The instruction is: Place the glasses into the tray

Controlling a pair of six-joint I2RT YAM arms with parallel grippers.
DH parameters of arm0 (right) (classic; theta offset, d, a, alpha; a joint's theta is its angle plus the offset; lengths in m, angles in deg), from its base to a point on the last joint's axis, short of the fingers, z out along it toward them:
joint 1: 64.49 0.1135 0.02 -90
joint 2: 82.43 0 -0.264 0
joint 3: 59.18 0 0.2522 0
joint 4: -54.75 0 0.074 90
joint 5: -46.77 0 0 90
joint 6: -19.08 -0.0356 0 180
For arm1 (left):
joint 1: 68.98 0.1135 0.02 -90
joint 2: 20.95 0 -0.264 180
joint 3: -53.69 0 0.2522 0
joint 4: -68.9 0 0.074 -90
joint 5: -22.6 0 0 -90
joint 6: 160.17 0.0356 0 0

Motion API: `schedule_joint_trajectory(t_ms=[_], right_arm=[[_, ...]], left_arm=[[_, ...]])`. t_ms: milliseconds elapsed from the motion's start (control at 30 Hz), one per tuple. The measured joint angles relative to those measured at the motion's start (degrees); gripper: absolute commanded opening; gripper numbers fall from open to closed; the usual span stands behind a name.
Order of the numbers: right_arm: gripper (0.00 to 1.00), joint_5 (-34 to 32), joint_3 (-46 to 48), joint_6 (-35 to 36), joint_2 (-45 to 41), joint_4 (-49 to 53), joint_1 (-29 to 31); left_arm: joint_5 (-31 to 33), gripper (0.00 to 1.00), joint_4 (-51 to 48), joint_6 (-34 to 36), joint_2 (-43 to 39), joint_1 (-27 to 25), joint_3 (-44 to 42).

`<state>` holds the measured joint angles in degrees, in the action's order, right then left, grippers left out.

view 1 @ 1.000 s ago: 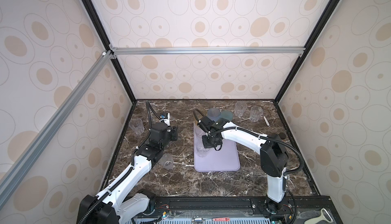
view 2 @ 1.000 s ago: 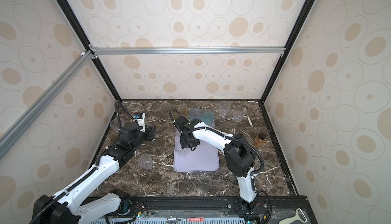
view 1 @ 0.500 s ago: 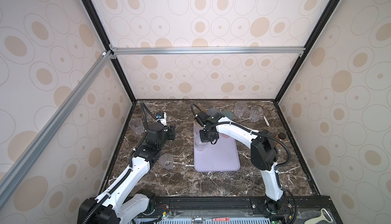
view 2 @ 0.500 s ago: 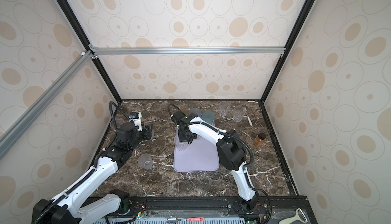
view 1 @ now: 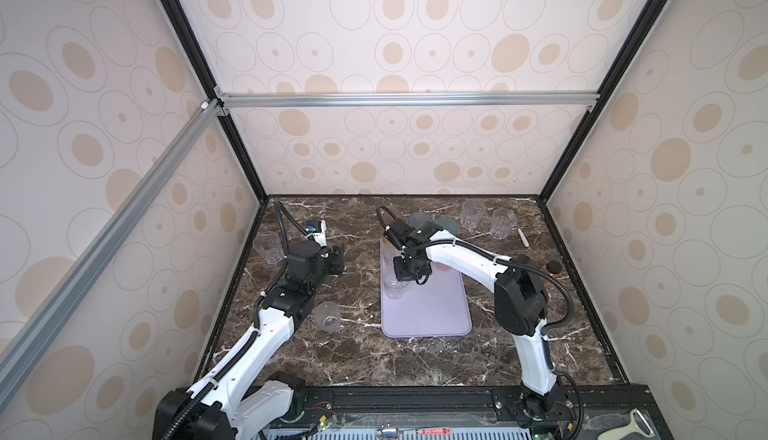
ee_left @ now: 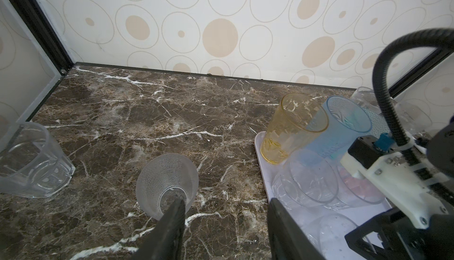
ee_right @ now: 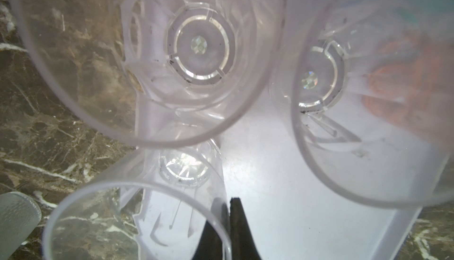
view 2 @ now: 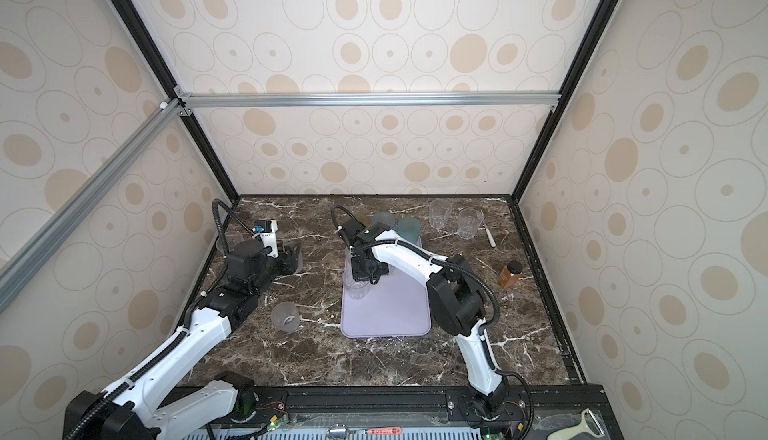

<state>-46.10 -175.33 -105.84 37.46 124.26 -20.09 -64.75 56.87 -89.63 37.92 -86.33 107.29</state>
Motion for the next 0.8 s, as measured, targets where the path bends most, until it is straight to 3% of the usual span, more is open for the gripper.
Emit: schedule_joint_trajectory(t_ms=[500,800], right_arm=[[0.3,0.4,0.2,0.3,-0.1,-0.4,0.0],[0.36,-0.1,0.8,2.4,-7.7,-0.4,-0.5]], left_arm=[[0.0,0.54,-0.1,-0.2,1.0,0.3,0.0],[1.7,0.56,-4.7,1.3,3.4,1.3,4.1]])
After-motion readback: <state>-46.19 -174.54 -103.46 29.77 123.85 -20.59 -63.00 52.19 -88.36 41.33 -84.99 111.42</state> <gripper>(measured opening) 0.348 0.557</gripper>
